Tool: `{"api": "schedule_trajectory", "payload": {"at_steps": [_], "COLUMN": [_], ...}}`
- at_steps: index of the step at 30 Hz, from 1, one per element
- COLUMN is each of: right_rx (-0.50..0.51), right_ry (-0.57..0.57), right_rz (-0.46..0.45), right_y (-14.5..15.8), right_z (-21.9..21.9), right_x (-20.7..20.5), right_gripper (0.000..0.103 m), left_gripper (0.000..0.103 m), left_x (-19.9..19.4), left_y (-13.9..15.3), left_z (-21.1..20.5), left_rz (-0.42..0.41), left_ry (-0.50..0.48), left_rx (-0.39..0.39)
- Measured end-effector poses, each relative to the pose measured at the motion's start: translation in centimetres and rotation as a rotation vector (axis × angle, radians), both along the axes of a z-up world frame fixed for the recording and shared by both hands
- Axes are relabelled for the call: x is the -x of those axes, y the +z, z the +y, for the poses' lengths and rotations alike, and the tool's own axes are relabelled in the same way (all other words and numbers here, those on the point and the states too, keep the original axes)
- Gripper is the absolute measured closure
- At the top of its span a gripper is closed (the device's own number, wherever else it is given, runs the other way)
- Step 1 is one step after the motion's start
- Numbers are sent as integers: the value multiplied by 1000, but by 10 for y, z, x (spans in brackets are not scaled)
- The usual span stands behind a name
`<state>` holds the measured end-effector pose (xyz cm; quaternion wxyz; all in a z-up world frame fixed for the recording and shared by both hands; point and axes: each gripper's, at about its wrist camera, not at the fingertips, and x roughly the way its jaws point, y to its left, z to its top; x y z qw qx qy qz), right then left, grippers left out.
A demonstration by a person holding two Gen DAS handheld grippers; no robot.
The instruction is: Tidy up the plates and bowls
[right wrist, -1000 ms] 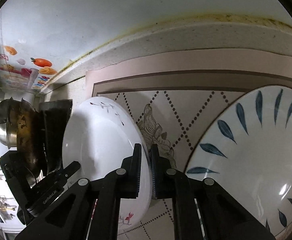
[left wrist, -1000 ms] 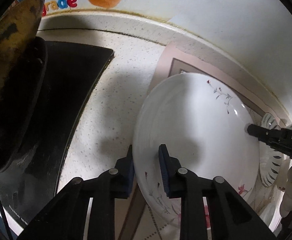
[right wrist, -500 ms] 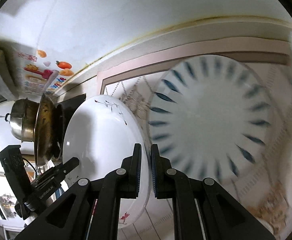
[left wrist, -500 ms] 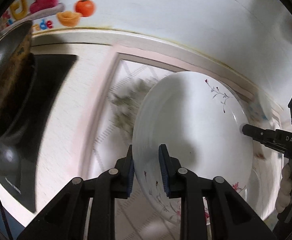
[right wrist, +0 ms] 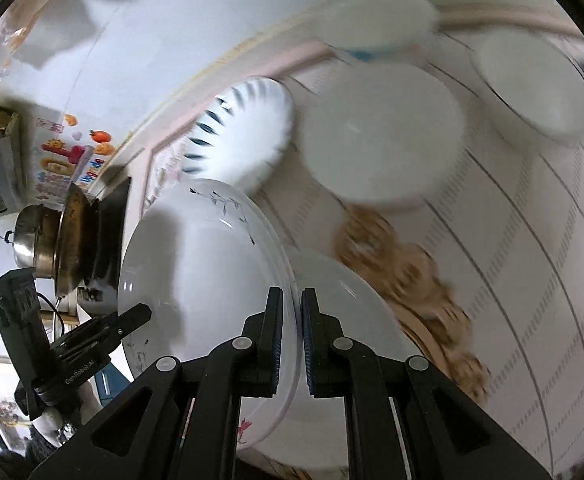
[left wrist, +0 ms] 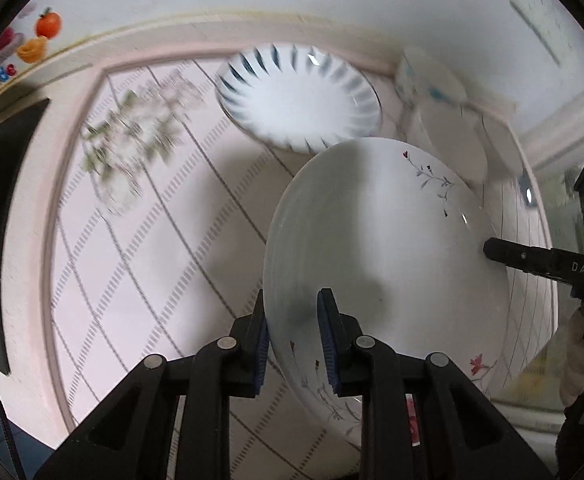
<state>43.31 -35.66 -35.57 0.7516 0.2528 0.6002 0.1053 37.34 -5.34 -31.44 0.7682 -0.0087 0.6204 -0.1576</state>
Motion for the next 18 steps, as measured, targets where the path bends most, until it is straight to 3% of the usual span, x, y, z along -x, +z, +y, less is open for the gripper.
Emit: {"api": "schedule_trajectory", "payload": {"at_steps": [8,18], "right_rx": [15,33], "right_ry": [-5,15], "right_rz": [21,-7], "right_y": [-30,-36], "right_z": [-29,-29], "right_x": [50,53], "right_gripper": [92,92], "left_gripper": [83,82], "left_x": [15,17], "left_y": [-22,-28], "left_z": [-23,-32], "left_rz": [61,73], "left_ry": [-27,21], "left_rx": [-50,-70]}}
